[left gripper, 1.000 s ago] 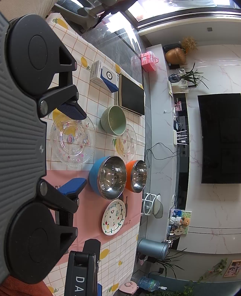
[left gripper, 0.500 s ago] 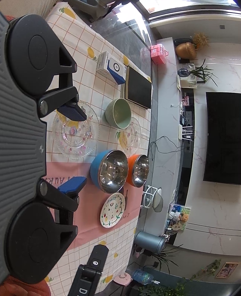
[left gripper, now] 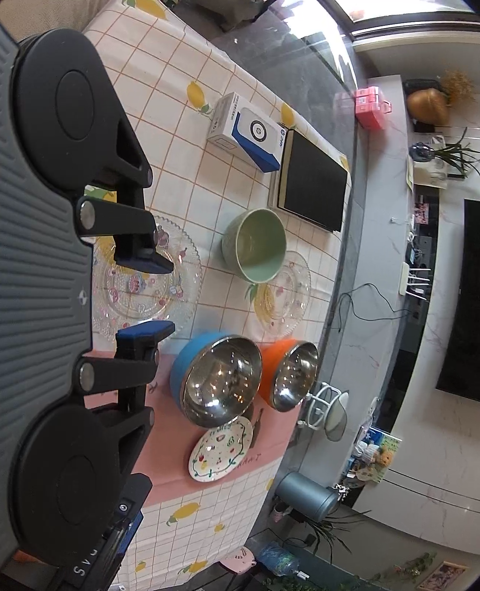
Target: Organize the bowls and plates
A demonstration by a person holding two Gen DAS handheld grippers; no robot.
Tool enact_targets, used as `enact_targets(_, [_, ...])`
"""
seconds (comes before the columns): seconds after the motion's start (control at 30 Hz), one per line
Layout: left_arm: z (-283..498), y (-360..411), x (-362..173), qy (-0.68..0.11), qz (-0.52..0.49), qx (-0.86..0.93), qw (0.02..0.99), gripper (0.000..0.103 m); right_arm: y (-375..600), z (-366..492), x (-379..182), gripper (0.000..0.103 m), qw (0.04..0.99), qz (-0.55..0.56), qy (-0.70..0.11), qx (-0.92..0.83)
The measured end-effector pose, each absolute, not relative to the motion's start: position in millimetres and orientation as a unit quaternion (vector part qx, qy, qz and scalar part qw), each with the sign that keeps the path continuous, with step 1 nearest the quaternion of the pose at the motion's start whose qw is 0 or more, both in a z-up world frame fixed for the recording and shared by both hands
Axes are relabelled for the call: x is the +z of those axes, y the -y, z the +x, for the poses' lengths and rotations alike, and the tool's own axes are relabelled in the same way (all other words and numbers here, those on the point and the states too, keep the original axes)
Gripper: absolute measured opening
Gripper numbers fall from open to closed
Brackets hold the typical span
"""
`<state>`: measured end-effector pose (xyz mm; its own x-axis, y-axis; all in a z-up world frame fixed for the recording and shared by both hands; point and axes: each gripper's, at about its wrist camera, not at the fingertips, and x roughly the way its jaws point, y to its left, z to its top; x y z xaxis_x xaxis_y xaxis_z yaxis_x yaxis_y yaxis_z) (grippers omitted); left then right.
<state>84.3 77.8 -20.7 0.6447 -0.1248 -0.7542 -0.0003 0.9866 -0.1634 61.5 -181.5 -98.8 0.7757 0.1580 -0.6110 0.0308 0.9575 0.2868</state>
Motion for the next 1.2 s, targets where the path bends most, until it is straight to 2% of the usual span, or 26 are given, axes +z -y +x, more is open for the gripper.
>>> enact_targets(0.07, [97.1, -87.7, -26.9, -0.437, -0.072, -0.029, 0.896, 0.026, 172.3, 71.8, -108.6, 0.061, 0.929, 0.140, -0.339, 0.053])
enact_targets(0.1, [104.2, -93.0, -31.2, -0.447, -0.067, -0.026, 0.891, 0.022, 168.0, 77.7, -114.6, 0.060, 0.926, 0.141, -0.345, 0.062])
enact_targets(0.3, [133.4, -113.6, -64.6, -0.510, -0.030, -0.042, 0.858, 0.024, 147.0, 115.2, -154.4, 0.037, 0.898, 0.169, -0.391, 0.112])
enact_targets(0.57, [156.9, -124.3, -109.4, -0.550, 0.002, -0.096, 0.829, 0.028, 125.5, 152.2, -199.5, 0.036, 0.858, 0.195, -0.453, 0.143])
enact_targets(0.83, [164.4, -138.7, -128.2, -0.553, -0.044, -0.125, 0.823, 0.028, 125.2, 164.3, -216.6, 0.035, 0.847, 0.215, -0.463, 0.150])
enact_targets(0.9, [165.1, -140.9, -130.4, -0.550, -0.054, -0.128, 0.823, 0.028, 126.3, 166.0, -217.0, 0.030, 0.846, 0.218, -0.462, 0.151])
enact_targets(0.97, [165.8, -143.1, -133.0, -0.547, -0.064, -0.129, 0.824, 0.025, 126.9, 168.8, -219.7, 0.016, 0.843, 0.224, -0.464, 0.153])
enact_targets(1.03, [166.4, -145.8, -133.7, -0.542, -0.076, -0.126, 0.827, 0.022, 128.3, 169.9, -222.1, 0.015, 0.841, 0.237, -0.462, 0.152])
enact_targets(1.1, [166.2, -147.6, -134.5, -0.539, -0.084, -0.123, 0.829, 0.021, 129.5, 169.9, -223.6, 0.008, 0.843, 0.235, -0.460, 0.148])
enact_targets(1.2, [166.2, -148.2, -134.2, -0.538, -0.091, -0.119, 0.830, 0.018, 131.2, 168.9, -224.6, 0.007, 0.842, 0.241, -0.459, 0.150])
